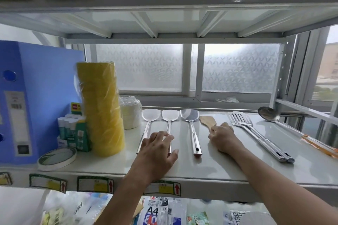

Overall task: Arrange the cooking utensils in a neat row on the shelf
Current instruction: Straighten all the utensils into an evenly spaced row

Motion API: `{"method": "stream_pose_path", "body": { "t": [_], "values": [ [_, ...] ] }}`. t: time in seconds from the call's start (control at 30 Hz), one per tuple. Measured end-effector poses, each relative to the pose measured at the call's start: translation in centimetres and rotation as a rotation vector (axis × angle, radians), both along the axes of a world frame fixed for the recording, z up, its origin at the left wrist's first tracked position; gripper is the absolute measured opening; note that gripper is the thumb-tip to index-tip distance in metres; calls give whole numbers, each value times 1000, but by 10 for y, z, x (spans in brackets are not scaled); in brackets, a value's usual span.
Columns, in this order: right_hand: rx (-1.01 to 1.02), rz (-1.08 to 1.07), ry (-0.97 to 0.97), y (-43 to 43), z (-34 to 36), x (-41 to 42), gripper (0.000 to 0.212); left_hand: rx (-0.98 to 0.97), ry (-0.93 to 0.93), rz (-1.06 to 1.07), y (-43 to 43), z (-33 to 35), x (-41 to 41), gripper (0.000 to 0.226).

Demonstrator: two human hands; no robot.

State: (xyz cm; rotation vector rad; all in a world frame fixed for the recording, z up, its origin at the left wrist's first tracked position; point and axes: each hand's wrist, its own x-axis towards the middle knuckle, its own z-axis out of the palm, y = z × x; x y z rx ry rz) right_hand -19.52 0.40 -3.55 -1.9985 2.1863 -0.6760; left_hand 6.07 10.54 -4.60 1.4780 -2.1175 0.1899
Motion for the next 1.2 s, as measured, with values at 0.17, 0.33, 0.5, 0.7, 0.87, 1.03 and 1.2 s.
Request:
{"method": "stream_pose_path", "body": {
  "t": [0.17,0.33,0.5,0.7,0.87,1.03,1.2],
  "values": [
    [-32,-8,-29,-1,-2,-1,35,26,-6,0,1,1,-1,53],
    [-40,-14,-41,-1,-2,0,36,27,-7,9,0,0,-1,53],
    [-33,-28,-61,-1,-3,0,37,21,-6,14,-1,0,-1,53],
    [-26,-46,-87,-2,-2,0,40,20,-10,22,-1,0,-1,54],
    [-11,-11,-137,2,-2,0,33,28,-3,24,-2,0,-1,54],
    [-63,-2,-321,10,3,-3,34,-6,-14,24,0,1,-2,52],
    [-225,46,-404,24,10,-7,25,-18,-33,7,3,4,-1,51]
  ]
}}
